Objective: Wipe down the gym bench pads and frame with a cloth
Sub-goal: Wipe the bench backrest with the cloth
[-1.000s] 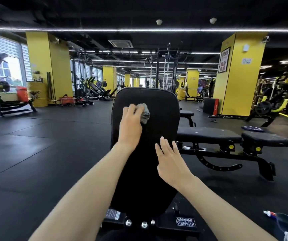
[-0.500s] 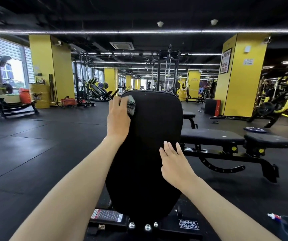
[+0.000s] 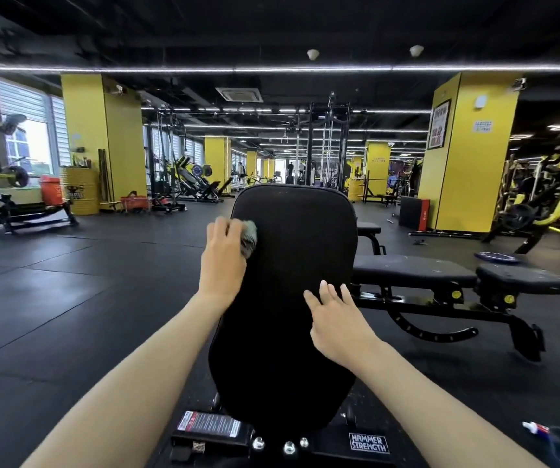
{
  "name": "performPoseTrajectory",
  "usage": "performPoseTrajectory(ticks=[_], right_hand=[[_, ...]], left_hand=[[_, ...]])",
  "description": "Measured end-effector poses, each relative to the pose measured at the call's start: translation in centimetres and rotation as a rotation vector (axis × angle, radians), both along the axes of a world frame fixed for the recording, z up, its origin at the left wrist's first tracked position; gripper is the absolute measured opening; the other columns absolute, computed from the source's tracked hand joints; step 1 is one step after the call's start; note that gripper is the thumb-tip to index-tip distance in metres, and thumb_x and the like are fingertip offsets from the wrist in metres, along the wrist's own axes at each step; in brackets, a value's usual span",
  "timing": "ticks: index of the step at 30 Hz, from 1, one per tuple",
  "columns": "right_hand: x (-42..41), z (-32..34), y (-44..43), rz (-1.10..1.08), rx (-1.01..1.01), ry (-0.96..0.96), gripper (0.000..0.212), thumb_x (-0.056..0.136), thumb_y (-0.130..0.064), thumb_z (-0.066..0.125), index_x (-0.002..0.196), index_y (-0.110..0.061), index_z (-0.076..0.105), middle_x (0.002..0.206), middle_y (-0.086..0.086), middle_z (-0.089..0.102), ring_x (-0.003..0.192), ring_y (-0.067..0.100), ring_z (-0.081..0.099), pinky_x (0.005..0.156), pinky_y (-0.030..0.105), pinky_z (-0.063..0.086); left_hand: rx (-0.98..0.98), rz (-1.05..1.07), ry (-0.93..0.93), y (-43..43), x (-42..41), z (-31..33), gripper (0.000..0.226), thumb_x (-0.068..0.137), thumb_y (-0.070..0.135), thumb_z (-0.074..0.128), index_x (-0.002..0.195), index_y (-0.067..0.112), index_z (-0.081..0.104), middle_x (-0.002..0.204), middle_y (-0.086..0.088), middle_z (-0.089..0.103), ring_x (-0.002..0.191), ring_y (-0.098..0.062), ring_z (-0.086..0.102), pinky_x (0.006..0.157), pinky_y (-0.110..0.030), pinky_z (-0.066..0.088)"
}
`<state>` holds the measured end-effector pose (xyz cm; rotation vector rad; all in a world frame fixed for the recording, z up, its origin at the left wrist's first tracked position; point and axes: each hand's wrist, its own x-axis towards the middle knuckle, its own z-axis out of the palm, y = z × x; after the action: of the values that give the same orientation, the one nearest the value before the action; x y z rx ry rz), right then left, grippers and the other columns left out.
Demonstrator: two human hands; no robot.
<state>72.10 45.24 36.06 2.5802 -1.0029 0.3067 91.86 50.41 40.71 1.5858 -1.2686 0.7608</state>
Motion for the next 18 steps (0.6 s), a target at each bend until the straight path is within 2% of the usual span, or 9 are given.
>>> performPoseTrajectory(ticks=[2, 5, 7, 9, 11, 14, 16, 18], right_hand=[[0.0, 0.0, 0.0, 0.002, 0.014, 0.004, 0.063, 0.099, -0.023, 0.037, 0.153, -0.008, 0.009, 0.156, 0.028, 0.006, 0.147, 0.035, 0.009, 0.120, 0.046, 0.002], [-0.1, -0.2, 0.3, 0.003, 0.038, -0.001, 0.063, 0.098, -0.019, 0.040, 0.153, -0.008, 0.010, 0.156, 0.029, 0.000, 0.147, 0.036, 0.003, 0.120, 0.045, 0.001], [-0.2, -0.3, 0.6, 0.007, 0.073, -0.009, 0.064, 0.098, -0.017, 0.042, 0.153, -0.009, 0.011, 0.157, 0.029, -0.004, 0.148, 0.035, -0.001, 0.121, 0.045, 0.000], [-0.4, 0.0, 0.8, 0.010, 0.100, -0.019, 0.061, 0.098, -0.016, 0.042, 0.153, -0.009, 0.015, 0.157, 0.027, -0.003, 0.148, 0.034, 0.001, 0.121, 0.044, 0.001], [-0.4, 0.7, 0.9, 0.026, 0.090, -0.067, 0.055, 0.097, -0.015, 0.041, 0.149, -0.007, 0.024, 0.157, 0.026, 0.009, 0.147, 0.032, 0.012, 0.120, 0.042, 0.003], [-0.3, 2.4, 0.9, 0.064, -0.024, -0.183, 0.051, 0.096, -0.014, 0.039, 0.146, -0.005, 0.031, 0.157, 0.022, 0.017, 0.145, 0.028, 0.020, 0.119, 0.039, 0.008], [-0.1, 3.8, 0.9, 0.082, -0.093, -0.228, 0.056, 0.096, -0.015, 0.039, 0.149, -0.005, 0.025, 0.159, 0.021, 0.008, 0.148, 0.031, 0.012, 0.120, 0.041, 0.009], [0.2, 5.3, 0.8, 0.071, -0.129, -0.241, 0.064, 0.095, -0.017, 0.043, 0.152, -0.006, 0.015, 0.160, 0.020, -0.004, 0.148, 0.034, 0.002, 0.120, 0.045, 0.007]], left_hand=[[0.045, 0.050, 0.032, -0.4, 0.4, 0.5, 0.042, 0.069, -0.022, 0.048, 0.103, 0.002, 0.056, 0.109, -0.014, 0.049, 0.102, -0.032, 0.041, 0.064, -0.039, 0.044], [0.180, 0.032, -0.177, 0.5, 0.7, -3.3, 0.041, 0.065, -0.018, 0.057, 0.098, 0.005, 0.057, 0.104, -0.009, 0.051, 0.097, -0.029, 0.041, 0.053, -0.035, 0.041], [0.307, -0.004, -0.345, 1.6, 0.9, -6.6, 0.044, 0.057, -0.013, 0.068, 0.094, 0.009, 0.058, 0.098, -0.005, 0.053, 0.091, -0.023, 0.040, 0.045, -0.026, 0.039], [0.395, -0.038, -0.394, 2.3, 1.5, -8.0, 0.048, 0.050, -0.012, 0.072, 0.090, 0.011, 0.058, 0.093, 0.000, 0.051, 0.088, -0.018, 0.040, 0.041, -0.023, 0.041], [0.382, -0.104, -0.319, 2.3, 1.6, -6.7, 0.042, 0.056, -0.015, 0.066, 0.089, 0.009, 0.056, 0.094, -0.002, 0.050, 0.089, -0.021, 0.043, 0.048, -0.033, 0.049], [0.137, -0.114, -0.058, 1.5, -0.1, -1.5, 0.039, 0.064, -0.018, 0.053, 0.097, 0.002, 0.059, 0.103, -0.013, 0.052, 0.098, -0.026, 0.042, 0.064, -0.042, 0.049], [-0.061, -0.027, 0.127, 0.6, -1.1, 2.8, 0.043, 0.075, -0.018, 0.048, 0.111, 0.002, 0.060, 0.113, -0.014, 0.051, 0.108, -0.028, 0.043, 0.072, -0.034, 0.043], [-0.137, 0.053, 0.247, -0.3, -1.4, 6.3, 0.046, 0.084, -0.015, 0.044, 0.123, 0.006, 0.057, 0.119, -0.012, 0.048, 0.115, -0.026, 0.041, 0.074, -0.025, 0.036]])
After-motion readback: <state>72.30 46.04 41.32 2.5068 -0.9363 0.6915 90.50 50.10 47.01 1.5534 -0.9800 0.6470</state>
